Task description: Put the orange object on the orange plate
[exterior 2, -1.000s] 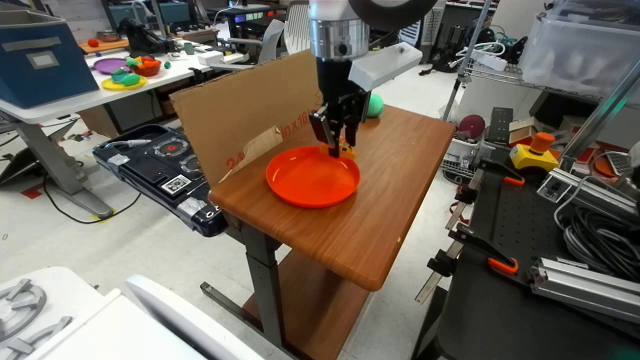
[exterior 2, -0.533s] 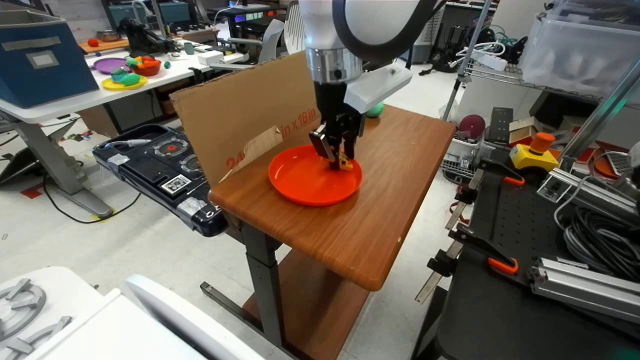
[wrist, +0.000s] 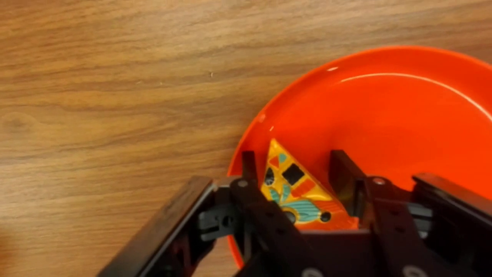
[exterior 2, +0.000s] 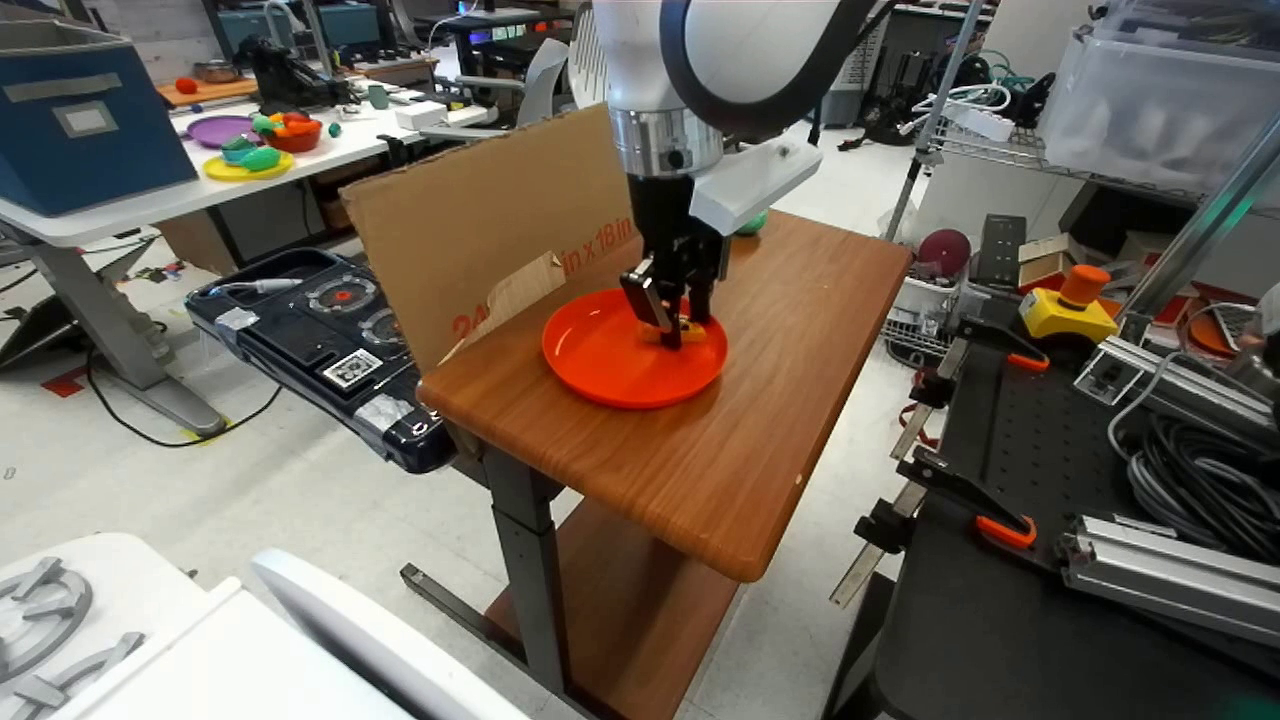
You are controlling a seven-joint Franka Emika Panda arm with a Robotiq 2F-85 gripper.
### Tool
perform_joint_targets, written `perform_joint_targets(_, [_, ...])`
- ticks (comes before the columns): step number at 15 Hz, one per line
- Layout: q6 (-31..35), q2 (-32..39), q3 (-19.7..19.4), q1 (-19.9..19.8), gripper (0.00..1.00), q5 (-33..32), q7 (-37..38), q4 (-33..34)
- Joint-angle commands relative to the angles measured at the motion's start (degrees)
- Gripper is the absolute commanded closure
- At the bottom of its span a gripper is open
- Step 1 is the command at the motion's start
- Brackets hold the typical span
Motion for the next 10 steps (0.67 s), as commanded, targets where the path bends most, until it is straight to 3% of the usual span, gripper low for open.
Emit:
perform_joint_targets(1, [-5.8,-5.4,0.7,-1.2,0.16,2.2,0.1,-2.8])
perform_joint_targets(3, [-7.4,-11.0,0.6,-1.6,0.02,3.2,1.3,-7.1])
perform_joint_targets(4, [-8.1,-14.0,0.6,-2.0,0.00,3.9,1.8,-9.2])
perform_joint_targets(5, [-6.9,-6.4,0.5,-1.3,0.12,2.1,1.2,-2.9])
perform_joint_targets(7, [-8.0,-11.3,0.7,-2.1,0.00,2.7,1.4,-6.1])
perform_joint_targets(10, [-8.3,-13.5,0.8,-2.3,0.00,2.8,1.5,-8.2])
